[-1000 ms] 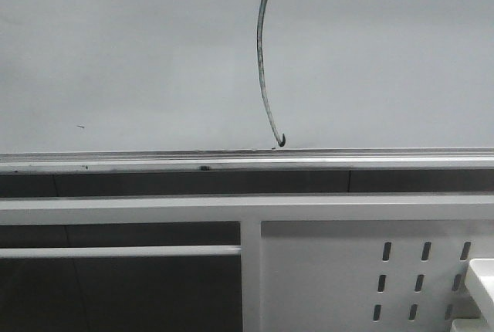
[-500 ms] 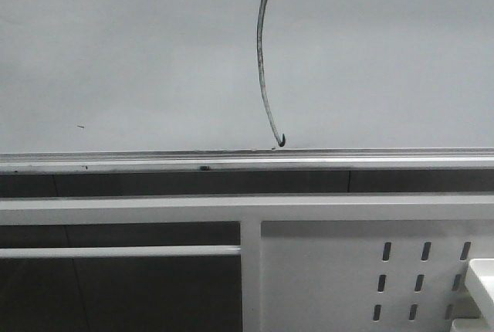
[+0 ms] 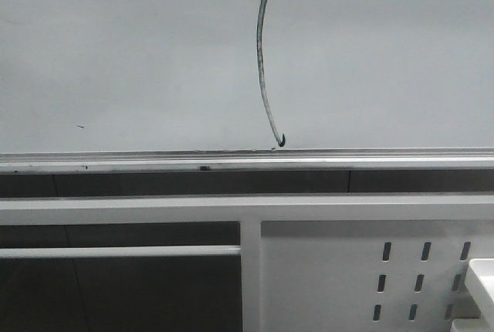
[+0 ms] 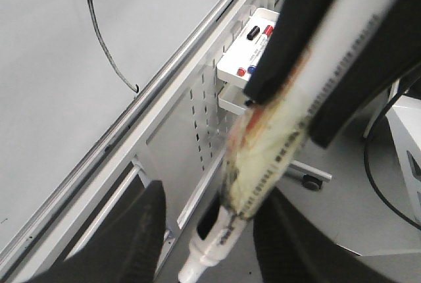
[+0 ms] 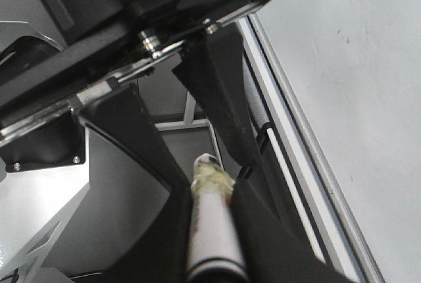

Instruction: Write number 1 on whiteboard

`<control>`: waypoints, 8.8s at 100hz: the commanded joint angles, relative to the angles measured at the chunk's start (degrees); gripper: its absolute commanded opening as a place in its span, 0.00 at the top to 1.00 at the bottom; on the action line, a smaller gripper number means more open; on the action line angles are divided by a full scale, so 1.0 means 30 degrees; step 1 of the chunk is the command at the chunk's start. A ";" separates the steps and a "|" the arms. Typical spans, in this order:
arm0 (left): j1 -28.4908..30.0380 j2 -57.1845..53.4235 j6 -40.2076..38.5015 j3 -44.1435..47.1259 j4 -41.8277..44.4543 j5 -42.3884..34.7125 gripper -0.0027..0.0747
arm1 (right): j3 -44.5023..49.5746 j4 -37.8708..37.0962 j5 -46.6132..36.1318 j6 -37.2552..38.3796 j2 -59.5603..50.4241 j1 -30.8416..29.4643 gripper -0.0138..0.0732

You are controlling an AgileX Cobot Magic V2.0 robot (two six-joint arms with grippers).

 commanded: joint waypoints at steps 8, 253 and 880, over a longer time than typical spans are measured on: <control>0.0020 0.0078 -0.0031 -0.0680 -0.1110 -0.1025 0.70 | -0.0749 0.0060 -0.1046 -0.0166 -0.0302 0.0095 0.90; -0.6549 1.3009 -0.5609 0.0395 -0.7089 -2.6070 0.99 | 1.1122 -1.9048 0.7657 1.6380 -2.0859 0.0062 0.90; 1.1712 -1.3730 -1.4919 1.4615 1.0286 -0.9249 0.99 | 1.9115 -0.4617 -0.8063 0.9769 -2.0859 -1.5472 0.90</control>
